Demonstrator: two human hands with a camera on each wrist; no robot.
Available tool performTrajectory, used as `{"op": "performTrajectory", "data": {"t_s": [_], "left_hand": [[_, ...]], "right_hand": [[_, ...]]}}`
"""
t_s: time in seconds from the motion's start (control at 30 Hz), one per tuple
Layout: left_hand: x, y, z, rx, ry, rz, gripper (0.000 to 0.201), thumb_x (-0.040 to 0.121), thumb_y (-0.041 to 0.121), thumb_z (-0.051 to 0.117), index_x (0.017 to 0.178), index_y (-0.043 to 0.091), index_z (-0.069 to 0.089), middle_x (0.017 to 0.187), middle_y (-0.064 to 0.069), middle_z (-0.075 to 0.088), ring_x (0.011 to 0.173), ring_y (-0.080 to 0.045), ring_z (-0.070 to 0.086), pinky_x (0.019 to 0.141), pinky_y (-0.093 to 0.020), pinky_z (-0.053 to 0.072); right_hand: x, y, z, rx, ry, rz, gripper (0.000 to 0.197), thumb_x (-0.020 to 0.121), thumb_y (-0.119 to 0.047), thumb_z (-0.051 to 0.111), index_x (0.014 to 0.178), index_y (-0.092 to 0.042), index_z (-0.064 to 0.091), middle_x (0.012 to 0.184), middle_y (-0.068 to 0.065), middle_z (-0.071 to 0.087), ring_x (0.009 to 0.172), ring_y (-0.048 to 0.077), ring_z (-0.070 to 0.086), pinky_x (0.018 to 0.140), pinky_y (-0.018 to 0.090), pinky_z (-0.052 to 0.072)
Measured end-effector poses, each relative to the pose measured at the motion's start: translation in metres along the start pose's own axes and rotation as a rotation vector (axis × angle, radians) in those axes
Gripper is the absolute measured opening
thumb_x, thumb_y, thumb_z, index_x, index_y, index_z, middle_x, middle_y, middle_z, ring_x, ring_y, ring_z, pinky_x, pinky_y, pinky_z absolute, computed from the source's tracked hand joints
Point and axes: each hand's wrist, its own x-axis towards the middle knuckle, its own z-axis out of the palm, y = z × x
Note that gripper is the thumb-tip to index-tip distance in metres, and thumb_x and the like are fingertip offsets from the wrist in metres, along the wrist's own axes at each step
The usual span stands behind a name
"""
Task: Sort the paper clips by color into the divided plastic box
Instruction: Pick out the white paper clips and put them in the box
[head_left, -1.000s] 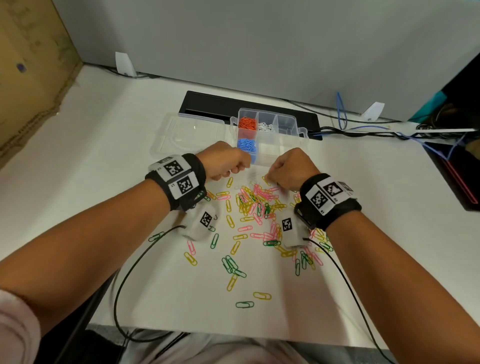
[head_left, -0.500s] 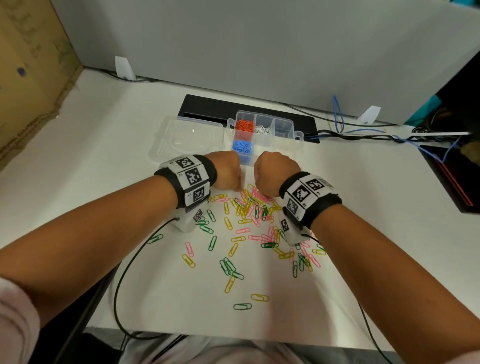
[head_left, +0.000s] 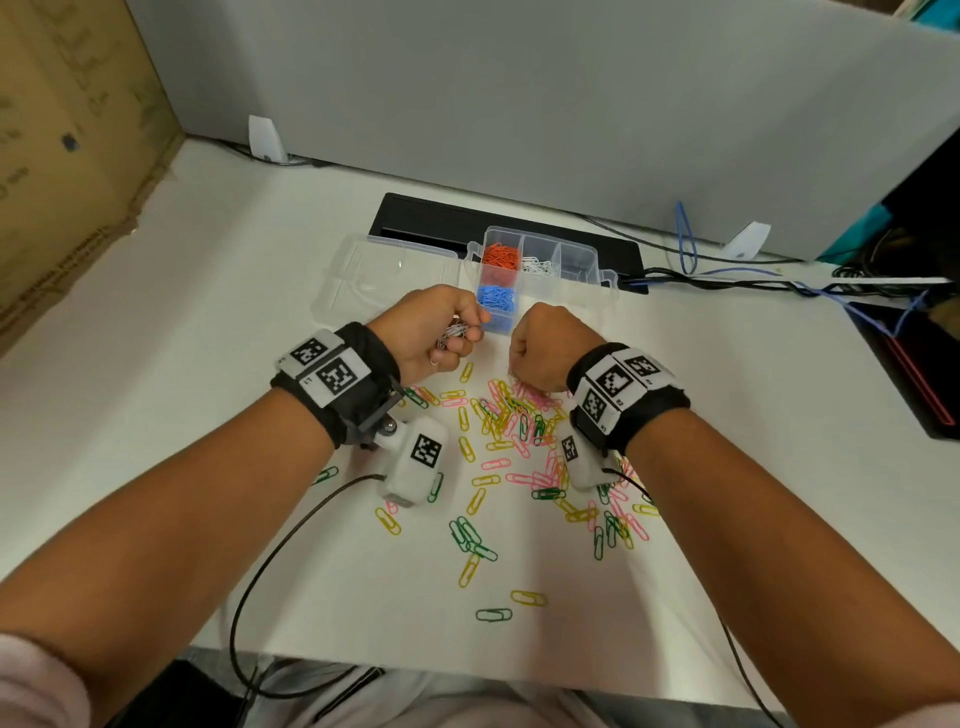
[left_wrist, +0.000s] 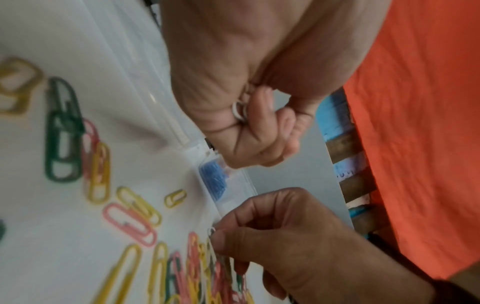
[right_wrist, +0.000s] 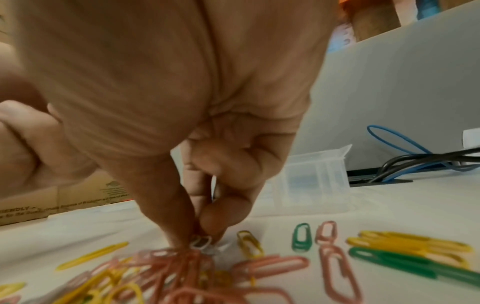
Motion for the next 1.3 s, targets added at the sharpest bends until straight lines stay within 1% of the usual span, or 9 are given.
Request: {"op": "performTrajectory", "data": {"t_s": [0.2, 0.4, 0.53, 0.67, 0.8, 0.9, 1.0, 1.13, 1.3], "left_hand": [[-0.001, -0.01, 0.002, -0.04, 0.024, -0.045, 0.02, 0.086, 0.003, 0.037, 0.087, 0.007, 0.057, 0.064, -0.002, 0.044, 0.042, -0.008, 0.032, 0.033, -0.016, 0.024], [-0.001, -0.012, 0.008, -0.062, 0.048, -0.043, 0.017, 0.09, 0.007, 0.041, 0.091, 0.007, 0.058, 0.061, -0.001, 0.045, 0.042, -0.008, 0.033, 0.033, -0.016, 0.024], [0.0, -0.013, 0.012, -0.078, 0.055, -0.061, 0.012, 0.092, 0.011, 0.045, 0.09, 0.008, 0.057, 0.061, -0.001, 0.047, 0.042, -0.009, 0.037, 0.034, -0.016, 0.025], [-0.002, -0.017, 0.023, -0.213, 0.009, -0.107, 0.025, 0.1, 0.024, 0.045, 0.093, 0.005, 0.058, 0.071, -0.009, 0.058, 0.046, -0.013, 0.057, 0.036, -0.018, 0.043], [-0.001, -0.017, 0.023, -0.27, -0.035, -0.153, 0.029, 0.102, 0.026, 0.041, 0.077, 0.013, 0.049, 0.057, -0.001, 0.048, 0.037, -0.007, 0.042, 0.03, -0.013, 0.027], [0.003, -0.015, 0.018, -0.263, -0.018, -0.155, 0.038, 0.101, 0.029, 0.042, 0.065, 0.02, 0.038, 0.049, 0.005, 0.034, 0.035, -0.006, 0.026, 0.03, -0.014, 0.016], [0.004, -0.015, 0.016, -0.192, 0.003, -0.128, 0.042, 0.101, 0.033, 0.043, 0.061, 0.022, 0.035, 0.048, 0.007, 0.028, 0.036, -0.006, 0.021, 0.031, -0.015, 0.013], [0.006, -0.018, 0.015, -0.124, -0.002, -0.114, 0.04, 0.101, 0.034, 0.044, 0.063, 0.022, 0.038, 0.051, 0.007, 0.03, 0.037, -0.006, 0.022, 0.032, -0.016, 0.015], [0.006, -0.016, 0.013, -0.144, -0.015, -0.114, 0.036, 0.1, 0.033, 0.045, 0.067, 0.02, 0.041, 0.051, 0.006, 0.034, 0.038, -0.006, 0.024, 0.033, -0.015, 0.017]], "right_hand": [[-0.003, 0.005, -0.004, 0.125, -0.089, 0.032, 0.013, 0.087, -0.012, 0.065, 0.089, -0.001, 0.072, 0.09, 0.015, 0.072, 0.084, 0.027, 0.068, 0.079, 0.039, 0.06], [-0.014, 0.015, -0.014, 0.432, -0.077, 0.109, 0.006, 0.083, -0.006, 0.069, 0.078, -0.006, 0.072, 0.068, 0.006, 0.067, 0.06, 0.015, 0.061, 0.059, 0.029, 0.053], [-0.024, 0.019, -0.029, 0.781, -0.02, 0.138, 0.012, 0.086, -0.003, 0.069, 0.075, -0.009, 0.069, 0.071, 0.009, 0.065, 0.061, 0.015, 0.056, 0.05, 0.021, 0.046], [-0.035, 0.006, -0.041, 0.969, -0.012, 0.041, 0.007, 0.087, -0.003, 0.068, 0.082, -0.007, 0.07, 0.071, 0.005, 0.066, 0.058, 0.007, 0.056, 0.047, 0.017, 0.042], [-0.029, 0.004, -0.034, 0.721, 0.051, 0.119, 0.009, 0.089, -0.012, 0.069, 0.088, -0.004, 0.075, 0.079, 0.009, 0.07, 0.062, 0.011, 0.058, 0.053, 0.023, 0.048], [-0.021, 0.003, -0.017, 0.403, -0.029, 0.209, 0.022, 0.08, -0.022, 0.079, 0.086, -0.002, 0.073, 0.079, 0.011, 0.072, 0.065, 0.016, 0.062, 0.065, 0.032, 0.055], [-0.016, 0.0, -0.005, 0.262, -0.074, 0.262, 0.027, 0.072, -0.026, 0.083, 0.084, -0.007, 0.067, 0.078, 0.007, 0.068, 0.071, 0.02, 0.065, 0.056, 0.027, 0.049], [-0.014, -0.001, -0.007, 0.301, -0.108, 0.268, 0.016, 0.075, -0.015, 0.072, 0.084, -0.004, 0.067, 0.074, 0.007, 0.066, 0.068, 0.022, 0.062, 0.057, 0.027, 0.047], [-0.026, 0.005, -0.024, 0.447, -0.076, 0.242, 0.021, 0.08, -0.011, 0.07, 0.092, 0.006, 0.071, 0.076, 0.011, 0.066, 0.069, 0.02, 0.057, 0.064, 0.03, 0.049]]}}
